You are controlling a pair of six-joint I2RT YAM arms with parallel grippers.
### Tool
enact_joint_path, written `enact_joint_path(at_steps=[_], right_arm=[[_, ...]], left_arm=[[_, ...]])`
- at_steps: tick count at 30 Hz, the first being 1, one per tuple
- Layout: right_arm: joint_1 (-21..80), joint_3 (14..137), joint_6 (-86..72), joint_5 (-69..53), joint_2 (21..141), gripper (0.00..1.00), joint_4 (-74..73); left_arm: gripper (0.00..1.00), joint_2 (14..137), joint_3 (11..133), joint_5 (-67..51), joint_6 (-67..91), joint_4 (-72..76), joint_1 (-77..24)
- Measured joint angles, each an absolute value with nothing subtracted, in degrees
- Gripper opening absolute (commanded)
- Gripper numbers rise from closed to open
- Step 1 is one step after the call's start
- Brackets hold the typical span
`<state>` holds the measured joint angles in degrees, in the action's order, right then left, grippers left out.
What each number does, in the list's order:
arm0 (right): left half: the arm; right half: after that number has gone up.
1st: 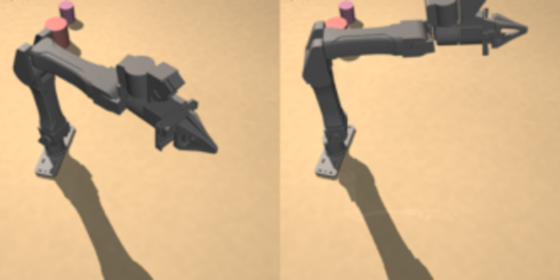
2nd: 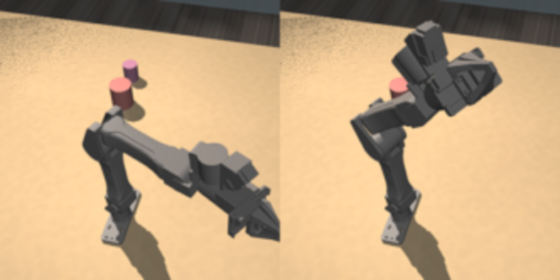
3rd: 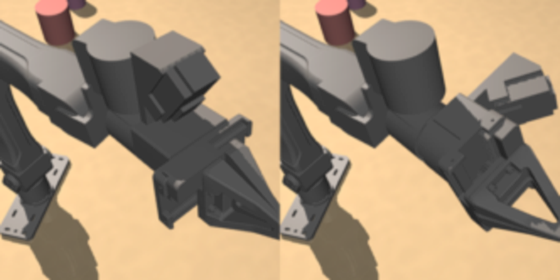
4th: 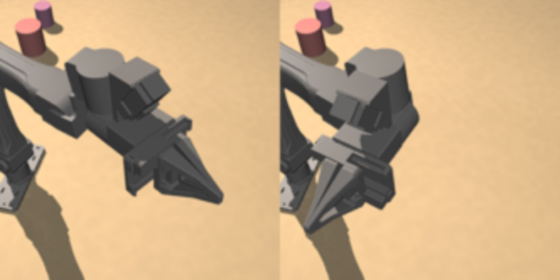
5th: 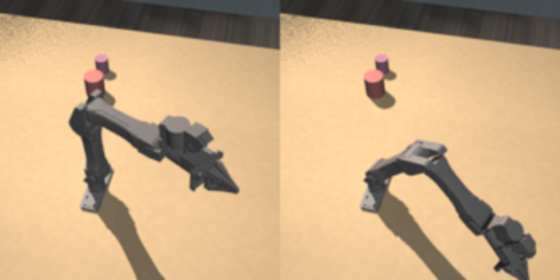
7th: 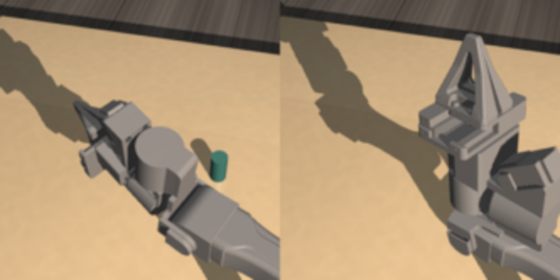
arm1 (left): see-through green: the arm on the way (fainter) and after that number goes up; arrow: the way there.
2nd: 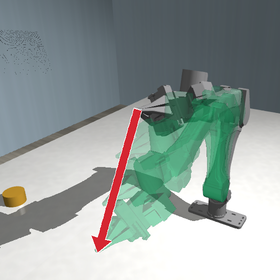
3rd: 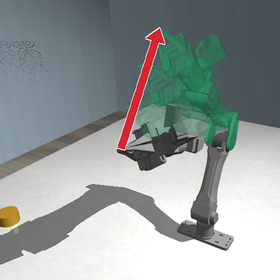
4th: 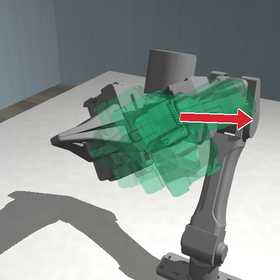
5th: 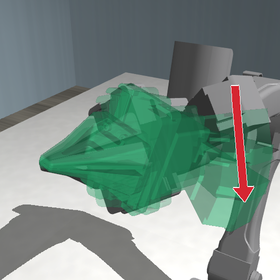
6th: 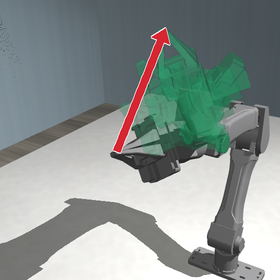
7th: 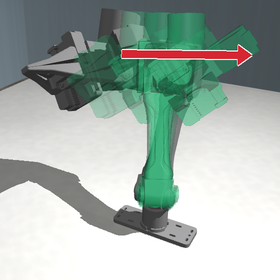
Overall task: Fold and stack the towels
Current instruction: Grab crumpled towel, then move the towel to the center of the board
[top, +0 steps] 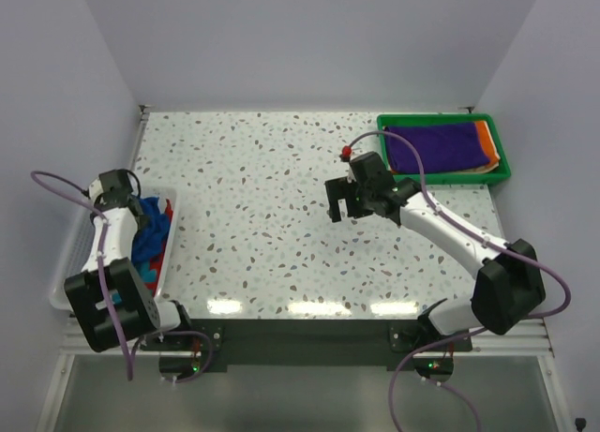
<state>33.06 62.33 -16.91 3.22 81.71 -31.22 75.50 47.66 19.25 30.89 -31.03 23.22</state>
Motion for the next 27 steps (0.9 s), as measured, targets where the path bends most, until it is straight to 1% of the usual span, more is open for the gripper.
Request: enact_joint_path(at_steps=[4,7,13,16,22,27], right_arm=[[33.06,62.33,-16.88,3.03,81.32,0.99,-31.22],[33.06,62.35,-16.84,3.01,80.16,0.99,-31.27],[33.06,63.37,-16.29,4.84,75.11,0.99,-32.4],[33.06,64.9,-15.66,7.18,71.57,0.99,-33.17],[33.06,67.42,-13.96,13.34,63.48,0.99,-33.17],[33.06,67.48,-12.45,18.68,57.91,0.99,-32.93]], left_arm=[[0.0,72.86,50.65,19.66,30.87,-33.78,22.46],[0.0,71.33,58.54,21.1,30.85,-37.08,18.85],[0.0,71.75,81.78,21.3,30.89,-40.58,0.43],[0.0,71.96,89.23,19.38,30.94,-41.17,-7.4],[0.0,72.38,94.72,12.97,31.14,-41.21,-24.75],[0.01,74.87,96.49,9.69,31.64,-41.08,-43.68]])
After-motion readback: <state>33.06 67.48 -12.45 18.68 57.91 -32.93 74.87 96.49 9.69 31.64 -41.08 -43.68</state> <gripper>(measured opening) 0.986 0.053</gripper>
